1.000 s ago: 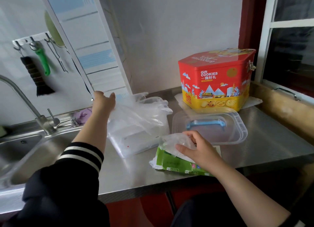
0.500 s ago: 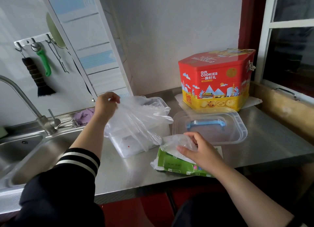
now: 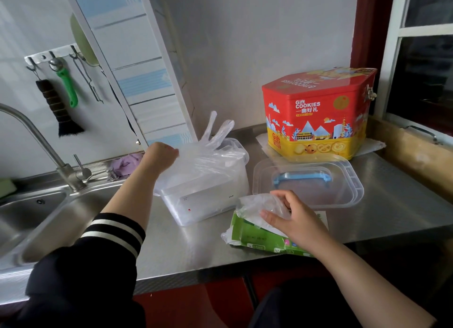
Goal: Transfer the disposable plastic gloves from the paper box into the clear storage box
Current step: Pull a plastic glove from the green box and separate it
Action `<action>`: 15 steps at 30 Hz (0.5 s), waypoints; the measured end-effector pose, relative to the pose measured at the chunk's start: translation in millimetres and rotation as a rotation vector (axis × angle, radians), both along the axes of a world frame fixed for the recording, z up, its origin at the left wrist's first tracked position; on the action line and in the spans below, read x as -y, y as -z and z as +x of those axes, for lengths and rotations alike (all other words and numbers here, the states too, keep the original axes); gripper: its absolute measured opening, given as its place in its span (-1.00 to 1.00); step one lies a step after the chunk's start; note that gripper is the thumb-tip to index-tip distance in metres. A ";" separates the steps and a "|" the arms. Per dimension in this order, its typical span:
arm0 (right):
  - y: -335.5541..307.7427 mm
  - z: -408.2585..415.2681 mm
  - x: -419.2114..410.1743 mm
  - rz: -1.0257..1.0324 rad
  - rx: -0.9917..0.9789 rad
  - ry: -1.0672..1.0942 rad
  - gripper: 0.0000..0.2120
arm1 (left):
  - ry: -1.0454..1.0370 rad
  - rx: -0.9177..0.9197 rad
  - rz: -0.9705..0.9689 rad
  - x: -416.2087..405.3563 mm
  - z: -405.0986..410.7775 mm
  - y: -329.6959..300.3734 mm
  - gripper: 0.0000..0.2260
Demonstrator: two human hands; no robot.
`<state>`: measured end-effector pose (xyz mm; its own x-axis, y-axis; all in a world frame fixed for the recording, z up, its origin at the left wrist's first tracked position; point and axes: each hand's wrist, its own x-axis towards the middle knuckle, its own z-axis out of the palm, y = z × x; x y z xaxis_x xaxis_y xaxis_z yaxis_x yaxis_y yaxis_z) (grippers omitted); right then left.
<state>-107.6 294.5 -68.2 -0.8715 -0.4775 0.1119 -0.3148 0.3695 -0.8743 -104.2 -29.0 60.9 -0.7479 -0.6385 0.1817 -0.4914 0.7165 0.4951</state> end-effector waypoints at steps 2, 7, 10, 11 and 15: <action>0.6 0.4 -0.8 0.000 -0.002 -0.002 -0.25 | 0.073 0.145 -0.017 -0.6 3.4 2.4 -0.65; 1.1 0.8 -1.7 -0.001 0.002 -0.001 -0.24 | 0.131 0.550 -0.202 -10.3 8.9 3.8 -0.31; 0.8 1.8 -1.4 0.006 -0.005 -0.004 -0.25 | 0.141 0.693 -0.266 -21.3 8.0 5.1 -0.49; 0.8 2.0 -1.4 0.008 -0.008 -0.004 -0.25 | 0.148 0.729 -0.296 -23.6 7.8 5.4 -0.50; 1.1 2.3 -1.9 0.021 -0.019 -0.007 -0.27 | 0.126 0.783 -0.360 -31.1 8.1 -0.5 -0.35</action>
